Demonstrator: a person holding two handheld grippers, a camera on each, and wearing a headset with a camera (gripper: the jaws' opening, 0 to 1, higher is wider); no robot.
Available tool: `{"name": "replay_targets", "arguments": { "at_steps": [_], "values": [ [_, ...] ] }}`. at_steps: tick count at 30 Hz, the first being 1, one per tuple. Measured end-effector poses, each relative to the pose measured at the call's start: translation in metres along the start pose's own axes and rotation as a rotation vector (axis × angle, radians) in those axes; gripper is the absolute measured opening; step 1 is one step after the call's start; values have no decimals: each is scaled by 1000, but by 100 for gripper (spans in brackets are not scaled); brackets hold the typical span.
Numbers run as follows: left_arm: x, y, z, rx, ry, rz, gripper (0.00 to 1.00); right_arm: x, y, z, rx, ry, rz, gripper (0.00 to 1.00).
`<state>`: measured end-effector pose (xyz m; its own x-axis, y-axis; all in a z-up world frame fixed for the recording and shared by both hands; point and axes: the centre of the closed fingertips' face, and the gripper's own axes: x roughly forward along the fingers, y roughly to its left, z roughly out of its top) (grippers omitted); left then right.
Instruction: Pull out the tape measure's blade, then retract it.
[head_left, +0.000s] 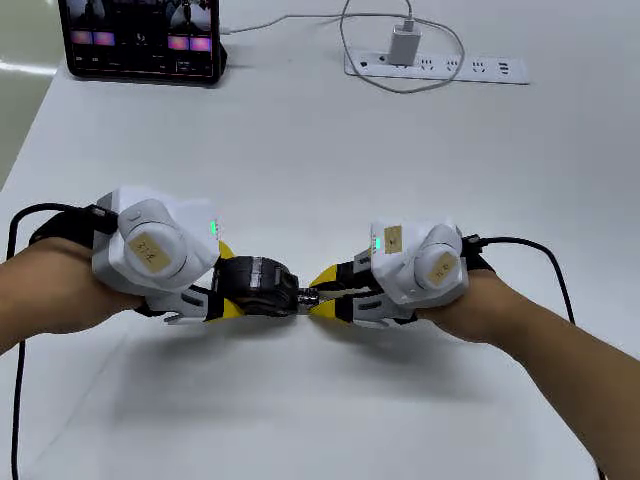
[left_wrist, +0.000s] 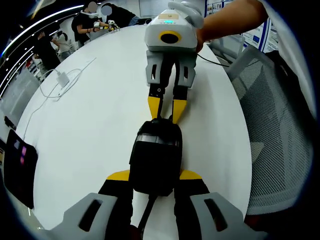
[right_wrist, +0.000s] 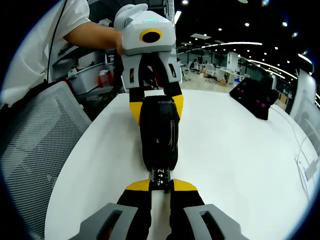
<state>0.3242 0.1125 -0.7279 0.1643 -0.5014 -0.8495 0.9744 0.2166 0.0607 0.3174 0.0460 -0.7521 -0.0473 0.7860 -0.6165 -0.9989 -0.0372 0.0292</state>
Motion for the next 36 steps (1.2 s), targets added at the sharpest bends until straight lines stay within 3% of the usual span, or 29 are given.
{"name": "replay_targets", "arguments": {
  "at_steps": [36],
  "values": [
    [-1,-1,0,-1,17,1,26,-40,0,-28,-4,46,-36,9]
  ]
}}
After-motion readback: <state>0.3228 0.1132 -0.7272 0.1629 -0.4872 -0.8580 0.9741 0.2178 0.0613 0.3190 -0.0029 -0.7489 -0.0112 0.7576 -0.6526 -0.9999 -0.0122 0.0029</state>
